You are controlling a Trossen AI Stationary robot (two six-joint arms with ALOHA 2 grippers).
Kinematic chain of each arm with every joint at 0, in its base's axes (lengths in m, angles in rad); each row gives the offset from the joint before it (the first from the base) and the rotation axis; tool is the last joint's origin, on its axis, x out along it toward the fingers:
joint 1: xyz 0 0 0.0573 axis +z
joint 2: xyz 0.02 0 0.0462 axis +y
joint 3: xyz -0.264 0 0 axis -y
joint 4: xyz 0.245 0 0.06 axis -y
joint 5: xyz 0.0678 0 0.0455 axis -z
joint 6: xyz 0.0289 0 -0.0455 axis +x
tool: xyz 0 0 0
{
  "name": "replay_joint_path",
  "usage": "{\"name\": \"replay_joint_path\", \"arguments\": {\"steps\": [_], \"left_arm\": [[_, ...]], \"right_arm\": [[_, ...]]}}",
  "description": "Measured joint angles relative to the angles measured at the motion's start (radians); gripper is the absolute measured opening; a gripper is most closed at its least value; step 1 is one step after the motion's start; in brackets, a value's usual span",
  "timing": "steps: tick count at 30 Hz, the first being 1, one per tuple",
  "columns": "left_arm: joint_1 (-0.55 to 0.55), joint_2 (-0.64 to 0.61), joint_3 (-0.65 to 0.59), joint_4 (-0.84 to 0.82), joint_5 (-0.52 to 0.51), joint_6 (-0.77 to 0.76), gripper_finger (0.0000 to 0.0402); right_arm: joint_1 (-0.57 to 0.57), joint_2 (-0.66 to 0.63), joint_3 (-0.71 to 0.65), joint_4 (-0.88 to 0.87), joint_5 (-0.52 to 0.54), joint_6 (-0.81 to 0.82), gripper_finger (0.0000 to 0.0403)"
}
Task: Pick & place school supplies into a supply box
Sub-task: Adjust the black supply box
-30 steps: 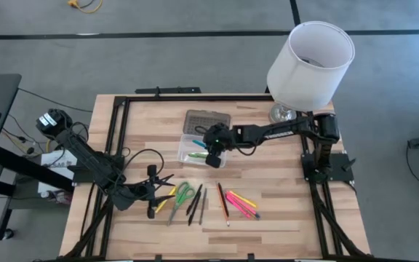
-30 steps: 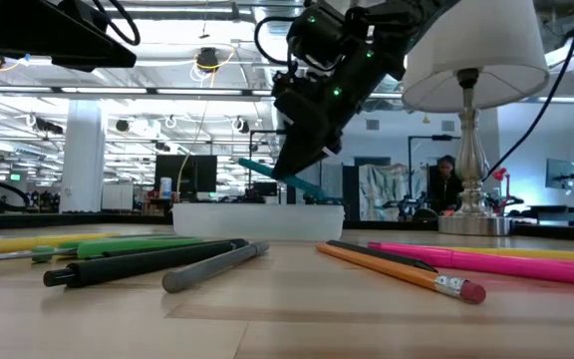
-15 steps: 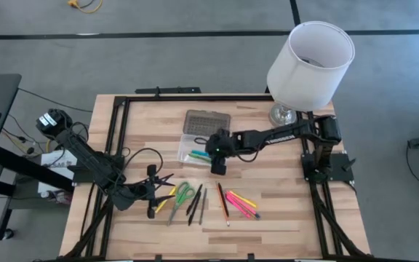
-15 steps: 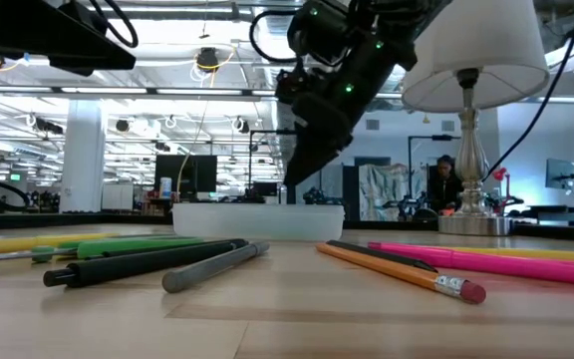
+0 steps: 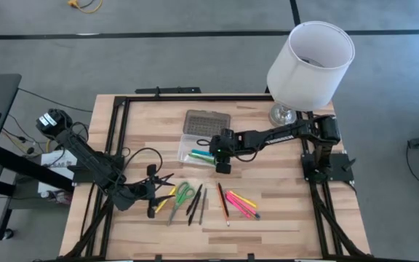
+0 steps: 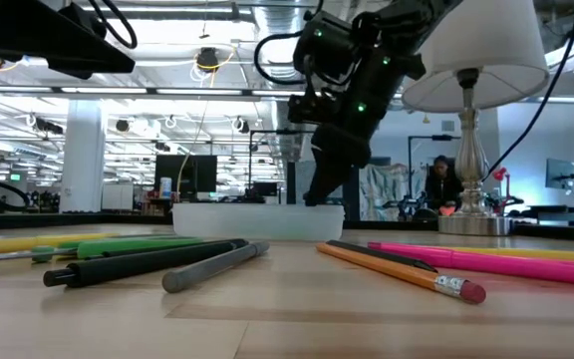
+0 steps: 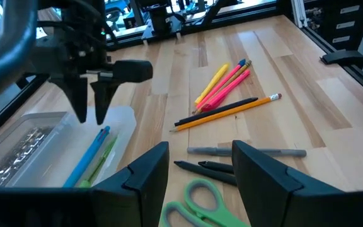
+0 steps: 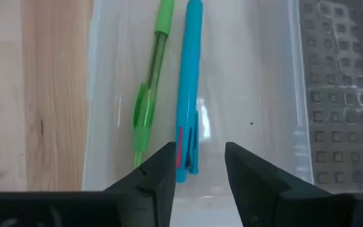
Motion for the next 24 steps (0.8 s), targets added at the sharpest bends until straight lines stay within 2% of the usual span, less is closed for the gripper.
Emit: {"name": "replay_joint_path", "arguments": {"steps": [12,24], "left_arm": [[0.000,0.000,0.000,-0.012,-0.001,-0.009,0.0169],[0.000,0.000,0.000,-0.012,-0.002,-0.018,0.0169]], "right_arm": [[0.035,-0.001,0.001,-0.137,-0.021,-0.017,0.0127],[0.027,-0.001,0.001,-0.172,0.037,0.002,0.0122]]}}
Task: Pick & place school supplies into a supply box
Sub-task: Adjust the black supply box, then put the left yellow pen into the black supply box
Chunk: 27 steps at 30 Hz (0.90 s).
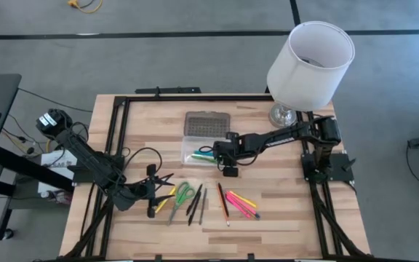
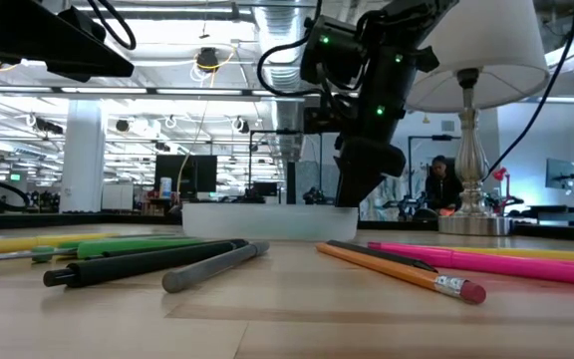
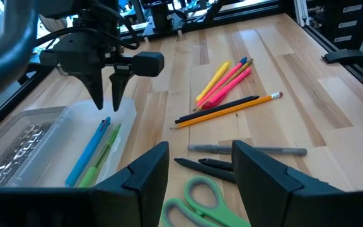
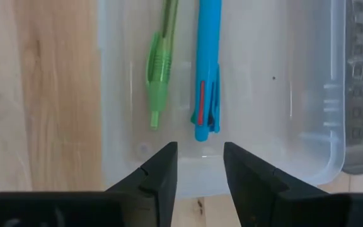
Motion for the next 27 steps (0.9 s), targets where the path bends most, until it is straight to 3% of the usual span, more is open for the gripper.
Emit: {"name": "replay_joint_path", "arguments": {"steps": [11,16,27], "left_arm": [[0.000,0.000,0.000,-0.005,0.000,-0.019,0.0169],[0.000,0.000,0.000,-0.010,0.000,-0.065,0.0169],[-0.001,0.000,0.000,-0.153,0.124,-0.422,0.0169]], "right_arm": [[0.009,-0.018,-0.001,0.016,0.003,0.007,0.0123],[0.051,-0.085,-0.002,0.027,0.037,0.002,0.0123],[0.291,-0.315,-0.001,0.075,0.049,-0.028,0.0121]]}}
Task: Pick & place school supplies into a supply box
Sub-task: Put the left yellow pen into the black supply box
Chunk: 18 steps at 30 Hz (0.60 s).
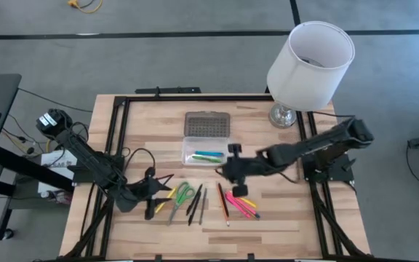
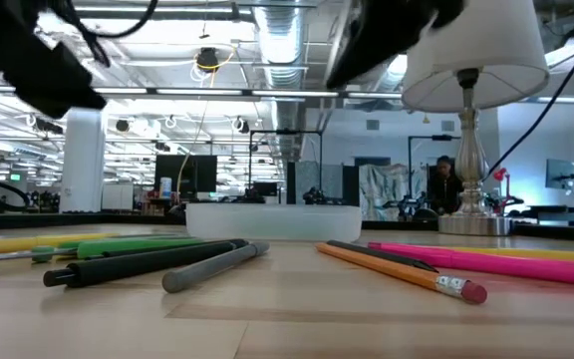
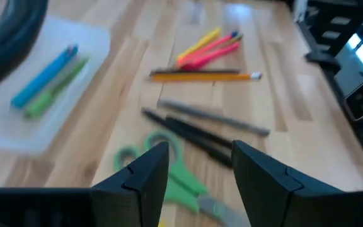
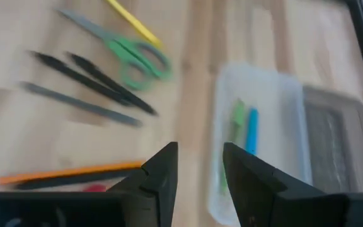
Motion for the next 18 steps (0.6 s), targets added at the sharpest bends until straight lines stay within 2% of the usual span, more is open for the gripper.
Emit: {"name": "replay_joint_path", "arguments": {"steps": [6,8,18], "left_arm": [[0.001,0.000,0.000,-0.086,0.044,-0.124,0.0169],[0.001,0.000,0.000,-0.086,0.070,-0.137,0.0169],[0.001,0.001,0.000,-0.195,0.122,-0.238,0.0169]], "right_arm": [[0.147,-0.058,0.000,-0.008,0.008,0.000,0.0122],[0.197,-0.073,0.000,-0.017,0.040,0.000,0.0122],[0.419,-0.113,-0.004,-0.121,0.368,0.103,0.0121]]}}
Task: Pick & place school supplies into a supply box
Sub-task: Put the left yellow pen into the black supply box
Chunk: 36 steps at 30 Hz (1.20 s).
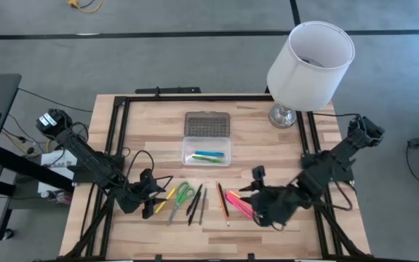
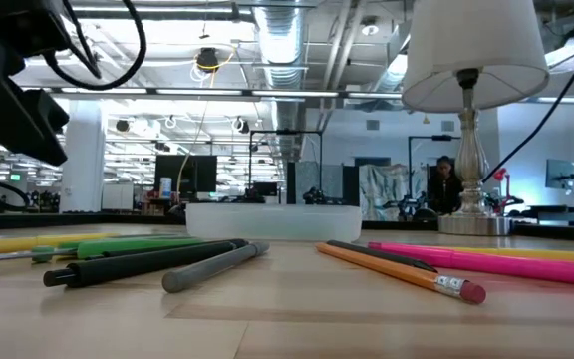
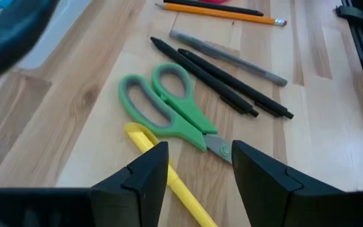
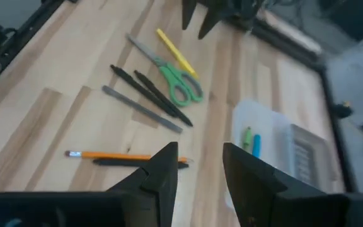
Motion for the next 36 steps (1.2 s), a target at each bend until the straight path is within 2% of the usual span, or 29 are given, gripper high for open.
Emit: {"name": "replay_joint_path", "arguments": {"steps": [8,12,20,28,36], "left_arm": [[0.014,0.128,0.000,0.015,0.069,-0.009,0.0169],[0.028,0.173,0.002,0.080,0.083,-0.007,0.0169],[0.069,0.269,0.079,0.028,0.134,-0.008,0.0169],[0.085,0.390,0.232,-0.207,0.133,-0.010,0.0169],[0.084,0.410,0.339,-0.350,0.088,-0.010,0.0169]], "right_arm": [[0.173,-0.065,-0.161,0.073,0.266,0.114,0.0118],[0.226,-0.102,-0.242,0.169,0.344,0.149,0.0118],[0.265,-0.111,-0.349,0.282,0.370,0.196,0.0118],[0.297,-0.111,-0.430,0.371,0.420,0.224,0.0118],[0.326,-0.111,-0.438,0.413,0.423,0.224,0.0118]]}}
